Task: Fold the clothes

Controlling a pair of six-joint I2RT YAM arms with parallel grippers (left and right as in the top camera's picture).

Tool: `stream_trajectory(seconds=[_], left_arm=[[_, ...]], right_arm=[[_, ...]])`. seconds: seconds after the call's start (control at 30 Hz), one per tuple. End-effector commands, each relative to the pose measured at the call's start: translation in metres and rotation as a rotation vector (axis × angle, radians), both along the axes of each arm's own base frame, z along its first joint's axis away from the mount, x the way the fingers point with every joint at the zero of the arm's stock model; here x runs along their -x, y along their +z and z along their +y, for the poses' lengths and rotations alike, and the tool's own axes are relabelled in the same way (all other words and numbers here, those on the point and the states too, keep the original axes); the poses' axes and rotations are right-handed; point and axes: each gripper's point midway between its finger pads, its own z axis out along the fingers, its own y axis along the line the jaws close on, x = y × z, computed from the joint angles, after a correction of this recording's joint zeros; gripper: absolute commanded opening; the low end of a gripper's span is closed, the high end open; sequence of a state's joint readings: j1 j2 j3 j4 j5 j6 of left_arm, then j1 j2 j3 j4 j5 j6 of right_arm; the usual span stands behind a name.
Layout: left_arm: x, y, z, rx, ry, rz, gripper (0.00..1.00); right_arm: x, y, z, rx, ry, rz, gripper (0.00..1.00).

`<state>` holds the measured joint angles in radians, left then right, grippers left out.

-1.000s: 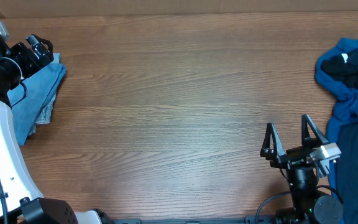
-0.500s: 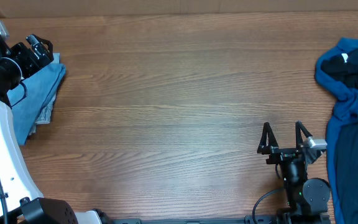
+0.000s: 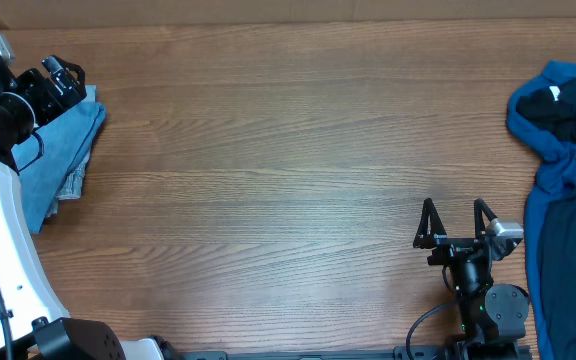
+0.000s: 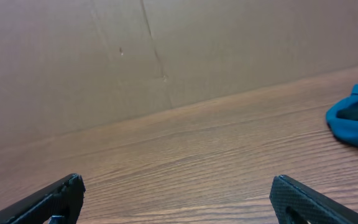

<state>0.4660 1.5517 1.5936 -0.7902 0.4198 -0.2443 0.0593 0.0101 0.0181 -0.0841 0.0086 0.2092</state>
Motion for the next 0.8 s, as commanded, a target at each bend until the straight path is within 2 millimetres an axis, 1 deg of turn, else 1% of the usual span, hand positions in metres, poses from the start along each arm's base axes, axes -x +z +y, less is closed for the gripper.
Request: stream_trajectory(seconds=[0.0, 0.27, 0.33, 0.37, 0.4, 0.43, 0.47, 0.5, 0.53, 0.6, 0.67, 0.73, 0.77], left_arm=[[0.000, 0.001, -0.003, 0.008, -0.008, -0.004, 1.00], [0.000, 0.000, -0.002, 0.005, -0.005, -0.003, 1.00], [0.002, 0.005, 0.000, -0.010, 0.007, -0.009, 1.00], [0.004, 0.010, -0.003, -0.017, 0.004, -0.021, 1.00], [0.008, 0.021, -0.009, -0.030, -0.005, -0.046, 1.00], [0.013, 0.034, -0.021, -0.043, -0.024, -0.075, 1.00], [0.017, 0.042, -0.031, -0.051, -0.043, -0.095, 1.00], [0.023, 0.051, -0.047, -0.060, -0.074, -0.119, 1.00], [0.032, 0.060, -0.069, -0.068, -0.119, -0.147, 1.00], [0.051, 0.068, -0.104, -0.074, -0.196, -0.183, 1.00], [0.073, 0.067, -0.127, -0.076, -0.247, -0.203, 1.00], [0.101, 0.048, -0.141, -0.045, -0.267, -0.193, 1.00], [0.111, 0.033, -0.144, -0.020, -0.263, -0.175, 1.00]], right_arm=[[0.000, -0.003, -0.004, -0.001, -0.021, 0.001, 1.00], [0.000, -0.003, -0.004, -0.001, -0.021, 0.001, 1.00], [0.000, -0.003, -0.004, -0.001, -0.021, 0.000, 1.00], [0.000, -0.003, -0.004, -0.001, -0.021, 0.001, 1.00], [0.000, -0.003, -0.004, -0.001, -0.021, 0.000, 1.00], [0.000, -0.003, -0.004, -0.001, -0.021, 0.001, 1.00], [0.000, -0.003, -0.004, -0.001, -0.021, 0.001, 1.00], [0.000, -0.003, -0.004, -0.001, -0.021, 0.000, 1.00], [0.000, -0.003, -0.004, -0.001, -0.021, 0.001, 1.00], [0.000, -0.003, -0.004, -0.001, -0.021, 0.000, 1.00], [0.000, -0.003, -0.004, -0.001, -0.021, 0.001, 1.00], [0.000, -0.003, -0.004, -0.001, -0.021, 0.001, 1.00], [0.000, -0.003, -0.004, -0.001, -0.021, 0.001, 1.00]])
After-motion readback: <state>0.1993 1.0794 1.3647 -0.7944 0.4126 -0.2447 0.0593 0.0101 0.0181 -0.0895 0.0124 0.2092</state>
